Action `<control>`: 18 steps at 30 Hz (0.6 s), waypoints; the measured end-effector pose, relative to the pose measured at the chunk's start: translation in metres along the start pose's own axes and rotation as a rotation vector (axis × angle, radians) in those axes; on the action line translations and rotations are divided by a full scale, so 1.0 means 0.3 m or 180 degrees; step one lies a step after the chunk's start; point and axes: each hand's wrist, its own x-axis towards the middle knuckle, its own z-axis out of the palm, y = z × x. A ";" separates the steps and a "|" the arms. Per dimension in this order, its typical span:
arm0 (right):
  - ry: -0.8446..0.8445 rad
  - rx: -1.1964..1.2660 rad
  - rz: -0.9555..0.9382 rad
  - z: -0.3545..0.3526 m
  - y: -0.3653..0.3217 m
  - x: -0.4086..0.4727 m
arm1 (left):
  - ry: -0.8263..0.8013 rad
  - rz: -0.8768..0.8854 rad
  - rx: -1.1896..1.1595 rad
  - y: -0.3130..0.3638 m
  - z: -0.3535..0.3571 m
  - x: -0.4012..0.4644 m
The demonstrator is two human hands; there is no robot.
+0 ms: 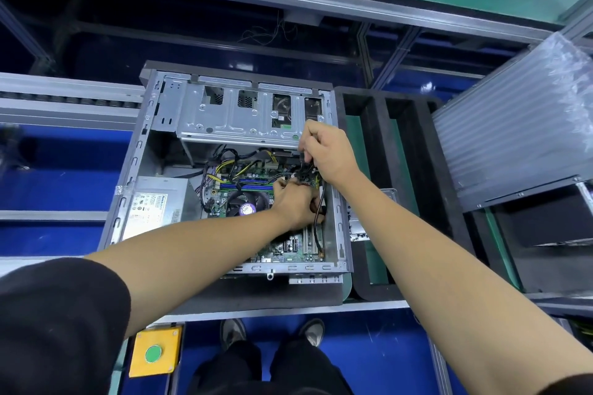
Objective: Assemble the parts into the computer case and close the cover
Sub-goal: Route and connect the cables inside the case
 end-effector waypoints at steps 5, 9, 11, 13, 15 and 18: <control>-0.0006 -0.0083 0.0043 -0.002 -0.013 -0.006 | -0.0157 0.0009 0.0012 0.002 -0.031 -0.001; -0.0042 -0.0122 0.0046 -0.005 -0.015 -0.008 | -0.0137 -0.0047 0.0133 0.020 -0.043 0.001; -0.0055 -0.0112 0.0034 -0.005 -0.015 -0.008 | -0.0171 -0.0050 0.0214 0.024 -0.039 0.005; -0.0062 -0.0103 0.0031 -0.004 -0.015 -0.009 | -0.0200 -0.0073 0.0302 0.025 -0.032 0.008; -0.0058 -0.0105 0.0027 -0.005 -0.013 -0.008 | -0.0229 -0.0093 0.0376 0.028 -0.028 0.011; -0.0088 -0.0161 0.0006 -0.004 -0.010 -0.007 | -0.0242 -0.0056 0.0370 0.023 -0.022 0.012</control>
